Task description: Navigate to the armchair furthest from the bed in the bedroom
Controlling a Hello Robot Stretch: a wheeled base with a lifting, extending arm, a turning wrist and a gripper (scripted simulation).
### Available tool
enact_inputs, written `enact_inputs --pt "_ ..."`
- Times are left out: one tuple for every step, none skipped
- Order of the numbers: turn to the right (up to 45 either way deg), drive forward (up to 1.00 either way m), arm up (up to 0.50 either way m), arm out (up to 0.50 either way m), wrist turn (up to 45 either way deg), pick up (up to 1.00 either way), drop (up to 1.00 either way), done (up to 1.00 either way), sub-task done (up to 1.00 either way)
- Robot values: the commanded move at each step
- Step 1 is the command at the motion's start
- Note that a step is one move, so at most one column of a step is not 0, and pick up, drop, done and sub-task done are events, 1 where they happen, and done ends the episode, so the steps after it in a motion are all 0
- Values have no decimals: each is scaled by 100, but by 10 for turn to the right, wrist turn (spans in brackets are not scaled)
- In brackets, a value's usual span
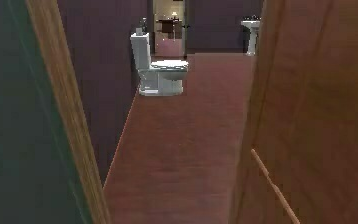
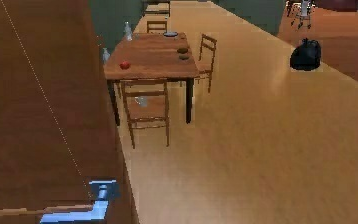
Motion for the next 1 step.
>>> enact_inputs --pt "0 100 0 0 0 0 0 0 0"
